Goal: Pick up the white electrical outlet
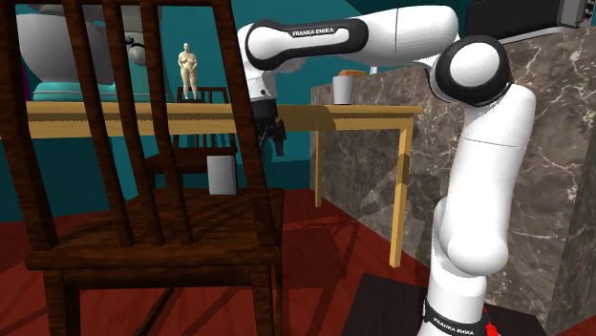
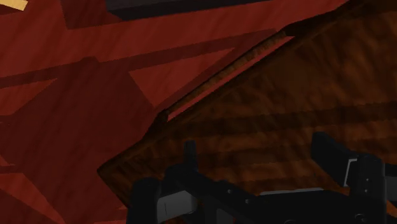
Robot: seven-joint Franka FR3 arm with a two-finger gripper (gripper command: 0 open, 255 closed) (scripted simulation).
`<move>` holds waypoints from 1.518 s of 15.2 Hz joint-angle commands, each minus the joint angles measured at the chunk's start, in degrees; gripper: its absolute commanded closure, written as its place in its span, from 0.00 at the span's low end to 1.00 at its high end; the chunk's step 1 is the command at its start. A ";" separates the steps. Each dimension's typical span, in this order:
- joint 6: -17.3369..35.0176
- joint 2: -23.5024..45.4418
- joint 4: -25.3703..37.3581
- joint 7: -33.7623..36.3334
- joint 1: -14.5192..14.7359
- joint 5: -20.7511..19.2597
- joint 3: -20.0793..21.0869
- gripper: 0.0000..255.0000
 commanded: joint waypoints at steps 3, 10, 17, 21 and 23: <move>-2.49 9.34 12.44 0.86 0.48 -0.49 0.59 0.00; -6.55 21.72 29.54 1.54 1.20 -1.35 1.00 0.00; -1.31 19.78 22.36 1.84 1.09 -1.27 1.03 0.00; -1.43 19.94 22.62 2.06 1.21 -1.26 1.11 1.00; -1.10 19.97 22.31 1.95 1.12 -1.26 1.05 1.00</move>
